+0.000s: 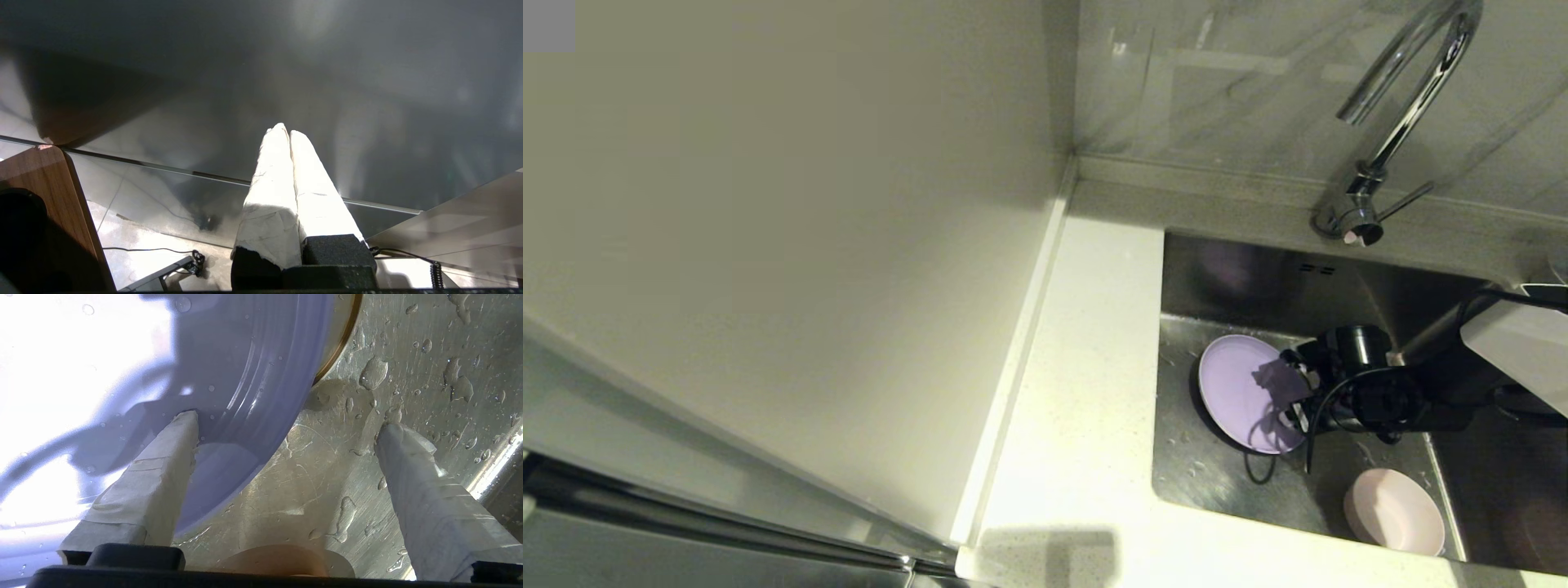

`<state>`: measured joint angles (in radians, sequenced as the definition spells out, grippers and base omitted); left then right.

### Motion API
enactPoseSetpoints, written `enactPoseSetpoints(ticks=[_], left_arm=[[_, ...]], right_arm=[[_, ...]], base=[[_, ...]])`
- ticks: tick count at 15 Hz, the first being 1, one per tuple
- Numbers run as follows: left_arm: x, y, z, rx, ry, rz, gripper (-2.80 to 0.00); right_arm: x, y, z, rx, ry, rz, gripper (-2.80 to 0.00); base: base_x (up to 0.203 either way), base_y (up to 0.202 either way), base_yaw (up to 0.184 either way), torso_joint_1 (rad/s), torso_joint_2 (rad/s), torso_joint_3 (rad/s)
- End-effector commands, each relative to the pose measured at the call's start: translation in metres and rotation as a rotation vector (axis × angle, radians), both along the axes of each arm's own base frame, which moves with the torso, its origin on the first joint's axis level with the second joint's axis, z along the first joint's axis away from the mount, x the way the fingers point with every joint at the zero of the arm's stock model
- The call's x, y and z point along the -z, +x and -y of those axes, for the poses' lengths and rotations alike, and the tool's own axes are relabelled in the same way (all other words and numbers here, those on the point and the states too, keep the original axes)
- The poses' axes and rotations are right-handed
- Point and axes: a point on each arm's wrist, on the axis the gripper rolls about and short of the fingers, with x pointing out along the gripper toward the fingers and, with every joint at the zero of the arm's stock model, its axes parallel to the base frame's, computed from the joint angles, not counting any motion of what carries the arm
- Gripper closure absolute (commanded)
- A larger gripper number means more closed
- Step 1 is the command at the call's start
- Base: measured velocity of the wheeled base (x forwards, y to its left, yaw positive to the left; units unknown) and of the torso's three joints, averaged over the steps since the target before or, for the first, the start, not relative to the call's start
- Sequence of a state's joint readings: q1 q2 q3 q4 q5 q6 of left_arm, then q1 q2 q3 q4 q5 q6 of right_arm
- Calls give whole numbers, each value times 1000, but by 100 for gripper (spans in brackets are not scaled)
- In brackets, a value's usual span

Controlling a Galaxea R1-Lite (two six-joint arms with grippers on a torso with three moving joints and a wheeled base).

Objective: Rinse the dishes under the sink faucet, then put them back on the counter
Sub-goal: Put a plate back to the table from the sink

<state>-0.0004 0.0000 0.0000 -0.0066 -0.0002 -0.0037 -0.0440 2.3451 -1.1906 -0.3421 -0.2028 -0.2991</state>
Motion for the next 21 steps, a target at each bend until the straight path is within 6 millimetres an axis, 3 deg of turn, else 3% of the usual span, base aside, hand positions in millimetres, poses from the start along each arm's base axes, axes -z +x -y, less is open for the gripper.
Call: enactPoseSetpoints(ticks=[1,10,11,12,21], left_arm=[[1,0,0,-1,-1,-2,0],[1,0,0,0,-1,-4,0],[1,0,0,-1,-1,-4,0],[1,0,0,0,-1,-3,0],[1,0,0,1,-1,-2,0]], right_arm=[[2,1,0,-2,-1,0,-280],[9,3,-4,-13,7,22,-280],[9,4,-4,-17,10,23,-41],[9,4,-5,-19,12,24,0],[9,5,-8,-43,29,34,0]], base=[[0,0,0,0,0,0],[0,0,0,0,0,0],[0,0,0,0,0,0],[0,0,0,0,0,0],[0,0,0,0,0,0]])
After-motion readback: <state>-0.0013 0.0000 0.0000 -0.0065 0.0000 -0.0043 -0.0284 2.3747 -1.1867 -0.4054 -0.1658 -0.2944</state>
